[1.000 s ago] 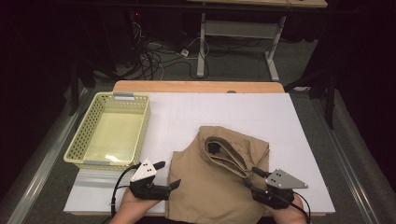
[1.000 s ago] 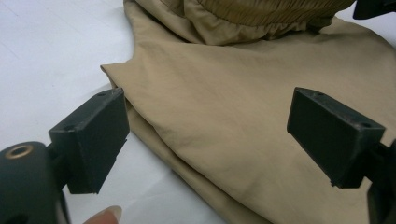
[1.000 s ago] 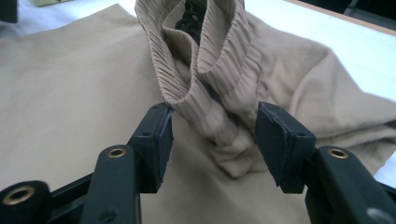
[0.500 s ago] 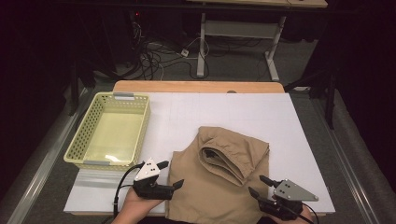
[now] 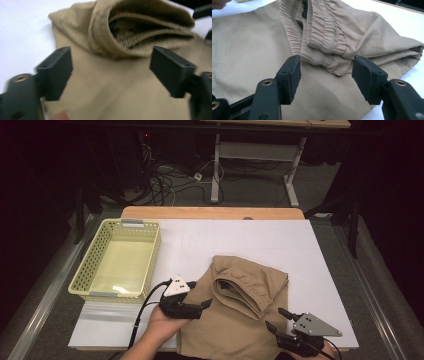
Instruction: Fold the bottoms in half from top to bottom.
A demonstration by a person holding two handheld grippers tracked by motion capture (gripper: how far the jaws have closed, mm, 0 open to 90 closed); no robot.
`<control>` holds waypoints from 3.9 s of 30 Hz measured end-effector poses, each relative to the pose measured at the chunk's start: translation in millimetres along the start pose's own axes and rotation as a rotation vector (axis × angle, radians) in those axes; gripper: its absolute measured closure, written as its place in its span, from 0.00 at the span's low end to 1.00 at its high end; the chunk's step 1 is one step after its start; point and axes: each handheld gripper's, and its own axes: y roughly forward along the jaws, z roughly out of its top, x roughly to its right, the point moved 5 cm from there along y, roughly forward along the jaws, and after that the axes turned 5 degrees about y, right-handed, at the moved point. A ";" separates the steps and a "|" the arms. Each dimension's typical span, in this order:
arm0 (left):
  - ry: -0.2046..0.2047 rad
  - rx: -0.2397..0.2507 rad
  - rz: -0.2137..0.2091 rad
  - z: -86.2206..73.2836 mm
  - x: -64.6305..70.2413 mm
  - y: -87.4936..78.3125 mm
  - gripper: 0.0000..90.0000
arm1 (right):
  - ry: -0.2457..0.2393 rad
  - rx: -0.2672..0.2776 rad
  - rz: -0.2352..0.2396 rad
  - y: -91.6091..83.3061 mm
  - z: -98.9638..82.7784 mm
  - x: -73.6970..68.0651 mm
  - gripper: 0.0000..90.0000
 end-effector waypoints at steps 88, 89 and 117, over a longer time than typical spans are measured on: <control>0.082 -0.086 -0.109 -50.9 63.7 -40.1 0.57 | 0.012 -0.106 0.125 -9.0 -9.7 -47.9 0.18; 0.076 -0.071 -0.112 -49.0 63.6 -42.2 0.56 | 0.013 -0.098 0.122 -11.4 -8.5 -47.2 0.18; -0.011 0.013 0.017 43.1 -17.0 2.7 0.56 | 0.092 -0.037 0.030 -19.5 -3.3 -9.6 0.20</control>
